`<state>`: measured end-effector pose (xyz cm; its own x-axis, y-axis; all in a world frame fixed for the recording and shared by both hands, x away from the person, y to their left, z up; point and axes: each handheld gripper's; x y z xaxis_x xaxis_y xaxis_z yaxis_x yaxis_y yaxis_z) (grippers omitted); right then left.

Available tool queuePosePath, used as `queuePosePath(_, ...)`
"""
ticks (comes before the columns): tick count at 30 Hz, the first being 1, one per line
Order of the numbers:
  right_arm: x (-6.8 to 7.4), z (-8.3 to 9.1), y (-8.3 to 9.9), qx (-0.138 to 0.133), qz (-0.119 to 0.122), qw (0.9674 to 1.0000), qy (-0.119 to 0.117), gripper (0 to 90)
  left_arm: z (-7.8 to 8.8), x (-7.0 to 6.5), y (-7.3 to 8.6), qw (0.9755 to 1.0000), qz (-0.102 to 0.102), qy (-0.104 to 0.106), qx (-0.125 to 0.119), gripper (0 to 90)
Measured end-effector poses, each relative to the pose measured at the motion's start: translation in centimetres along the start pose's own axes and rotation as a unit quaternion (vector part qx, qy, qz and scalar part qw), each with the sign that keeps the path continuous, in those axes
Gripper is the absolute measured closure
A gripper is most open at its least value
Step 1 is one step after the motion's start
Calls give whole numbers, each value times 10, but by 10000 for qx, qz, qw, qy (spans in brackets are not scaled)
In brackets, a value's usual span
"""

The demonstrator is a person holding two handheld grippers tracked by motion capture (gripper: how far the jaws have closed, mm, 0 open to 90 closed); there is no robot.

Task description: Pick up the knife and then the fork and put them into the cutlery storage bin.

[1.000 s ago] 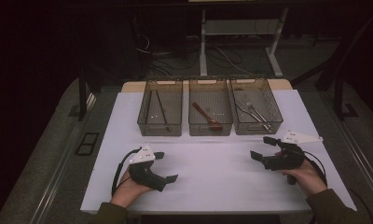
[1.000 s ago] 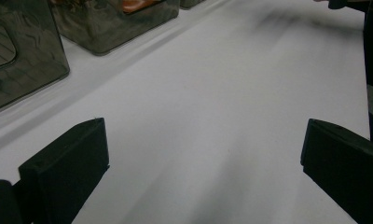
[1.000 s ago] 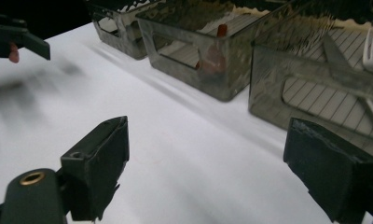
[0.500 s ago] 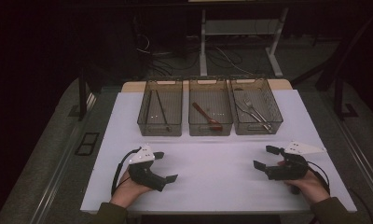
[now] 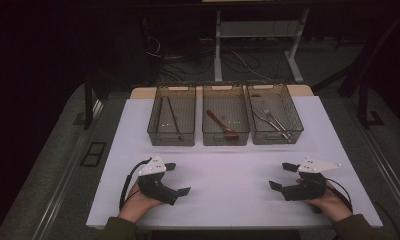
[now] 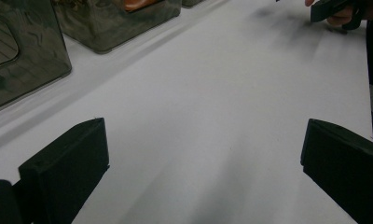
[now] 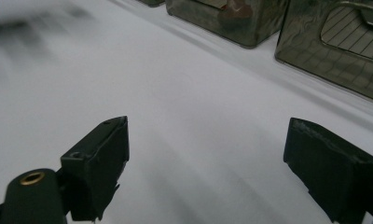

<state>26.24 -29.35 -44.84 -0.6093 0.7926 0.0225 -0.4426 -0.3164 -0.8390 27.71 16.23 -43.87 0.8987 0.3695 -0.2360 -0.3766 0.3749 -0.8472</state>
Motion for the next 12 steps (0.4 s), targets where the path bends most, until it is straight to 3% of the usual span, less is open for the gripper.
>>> queuePosePath(12, -1, 0, -1, 25, -1, 10000, -5, 134, -2, 0, 1, 10000, 20, -2, 44, 0)
Point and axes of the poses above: each handheld gripper's, and its own axes: z roughly backward along the jaws, y roughly out of its underside, x roughly to its left, and after that the axes turned 10 degrees about y, right-handed
